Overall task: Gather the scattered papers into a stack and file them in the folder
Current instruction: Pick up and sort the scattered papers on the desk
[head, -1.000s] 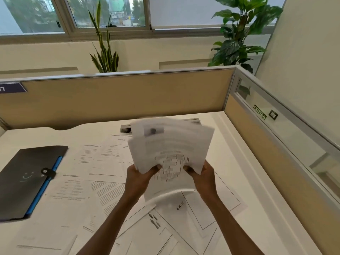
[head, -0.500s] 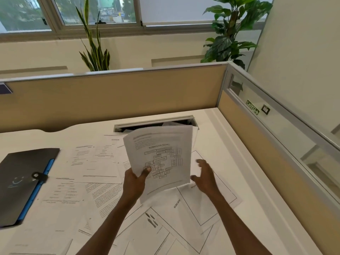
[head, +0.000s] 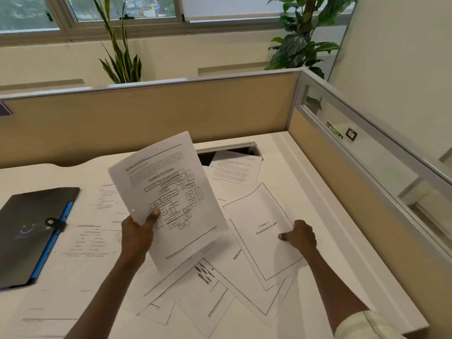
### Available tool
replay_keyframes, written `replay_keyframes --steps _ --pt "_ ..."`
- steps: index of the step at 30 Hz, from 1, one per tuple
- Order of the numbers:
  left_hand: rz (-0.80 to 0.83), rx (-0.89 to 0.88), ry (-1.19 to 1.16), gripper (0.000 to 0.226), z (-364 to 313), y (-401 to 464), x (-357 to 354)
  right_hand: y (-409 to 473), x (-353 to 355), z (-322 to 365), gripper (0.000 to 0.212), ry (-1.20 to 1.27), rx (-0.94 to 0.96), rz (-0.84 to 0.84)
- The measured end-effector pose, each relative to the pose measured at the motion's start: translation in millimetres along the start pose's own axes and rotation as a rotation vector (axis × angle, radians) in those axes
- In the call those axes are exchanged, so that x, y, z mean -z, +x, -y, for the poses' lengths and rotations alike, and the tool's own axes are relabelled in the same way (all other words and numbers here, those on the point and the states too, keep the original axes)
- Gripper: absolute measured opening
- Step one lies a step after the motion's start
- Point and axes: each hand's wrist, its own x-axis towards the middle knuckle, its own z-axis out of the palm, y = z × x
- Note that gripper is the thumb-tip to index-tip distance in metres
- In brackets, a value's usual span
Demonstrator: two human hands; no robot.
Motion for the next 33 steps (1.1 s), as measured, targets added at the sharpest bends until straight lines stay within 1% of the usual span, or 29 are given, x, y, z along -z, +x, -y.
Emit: replay_keyframes --steps 2,3,4,6,7,8,9,10,13,15,16,18,20,23,24,25,27,30,31,32,33 --pt "-0.030 0.010 -0.007 0.029 0 1 10 -4 -1 -4 0.050 0.148 0.044 -0.005" --pt "-0.041 0.011 -0.013 0.028 0 0 14 -8 0 -4 0.048 0.216 0.065 -0.006" --pt "-0.051 0.013 -0.019 0.026 -1 -1 18 -12 0 -5 0.041 0.296 0.082 0.001" --pt "-0.068 0.017 -0.027 0.025 -1 -3 25 -18 4 -8 0.026 0.481 0.076 0.077" --pt "-0.073 0.021 -0.031 0.024 -1 -3 28 -22 5 -10 0.024 0.551 0.066 0.129" --pt "-0.078 0.025 -0.037 0.023 0 -4 30 -25 5 -12 0.026 0.569 0.063 0.170" --pt "-0.084 0.029 -0.041 0.022 0 -5 32 -28 4 -13 0.028 0.521 0.072 0.189" --pt "-0.093 0.033 -0.042 0.022 0 -6 34 -30 2 -12 0.032 0.395 0.095 0.180" --pt "-0.103 0.039 -0.035 0.021 3 -10 38 -38 -11 -9 0.050 -0.117 0.171 0.075" --pt "-0.096 0.045 -0.031 0.020 5 -12 41 -45 -22 -6 0.062 -0.308 0.196 0.043" --pt "-0.094 0.050 -0.027 0.021 7 -13 41 -48 -25 -4 0.063 -0.351 0.208 0.028" --pt "-0.098 0.057 -0.024 0.023 9 -15 41 -51 -30 -1 0.060 -0.365 0.220 0.027" --pt "-0.100 0.056 -0.024 0.024 10 -17 39 -52 -30 3 0.062 -0.339 0.207 0.054" --pt "-0.089 0.060 -0.013 0.026 13 -20 34 -51 -28 7 0.081 -0.337 0.175 0.101" --pt "-0.084 0.066 -0.009 0.027 13 -21 33 -50 -26 8 0.085 -0.335 0.163 0.117" --pt "-0.081 0.072 -0.008 0.028 13 -21 31 -49 -23 7 0.082 -0.318 0.148 0.129" --pt "-0.083 0.075 0.004 0.028 13 -22 30 -46 -15 3 0.064 -0.251 0.121 0.146" --pt "-0.090 0.067 0.032 0.020 12 -22 30 -43 5 -5 0.040 -0.164 0.126 0.152" --pt "-0.088 0.068 0.041 0.018 11 -21 30 -43 14 -7 0.035 -0.177 0.131 0.156" --pt "-0.085 0.068 0.050 0.016 11 -20 31 -42 25 -9 0.036 -0.218 0.134 0.161" --pt "-0.078 0.067 0.060 0.015 11 -19 31 -43 37 -9 0.041 -0.268 0.131 0.158"
